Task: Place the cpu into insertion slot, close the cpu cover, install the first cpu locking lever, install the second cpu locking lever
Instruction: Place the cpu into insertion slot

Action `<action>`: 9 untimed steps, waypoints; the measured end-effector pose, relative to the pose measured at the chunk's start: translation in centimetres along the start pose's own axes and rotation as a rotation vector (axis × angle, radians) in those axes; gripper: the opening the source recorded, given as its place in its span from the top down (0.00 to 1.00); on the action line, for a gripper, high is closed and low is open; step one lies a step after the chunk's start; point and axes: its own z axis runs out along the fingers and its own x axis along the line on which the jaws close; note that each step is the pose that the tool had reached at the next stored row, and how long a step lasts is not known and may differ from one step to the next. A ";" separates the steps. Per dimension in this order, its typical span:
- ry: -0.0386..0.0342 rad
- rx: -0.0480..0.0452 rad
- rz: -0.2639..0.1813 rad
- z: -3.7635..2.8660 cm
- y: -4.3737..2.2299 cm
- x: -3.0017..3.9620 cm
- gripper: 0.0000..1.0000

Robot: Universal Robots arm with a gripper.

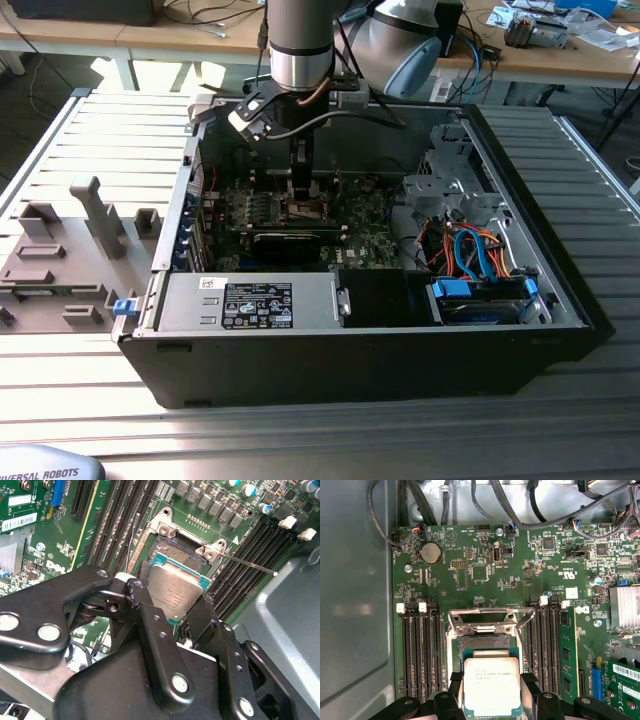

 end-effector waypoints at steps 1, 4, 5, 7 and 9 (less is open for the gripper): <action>0.0000 0.0000 0.001 0.00 0.00 0.00 0.46; -0.0002 0.0002 0.004 0.01 0.00 0.00 0.46; -0.0002 0.0003 0.005 0.01 0.00 0.00 0.46; -0.0003 0.0004 0.007 0.01 0.00 0.00 0.46; -0.0004 0.0006 0.008 0.01 0.00 0.00 0.46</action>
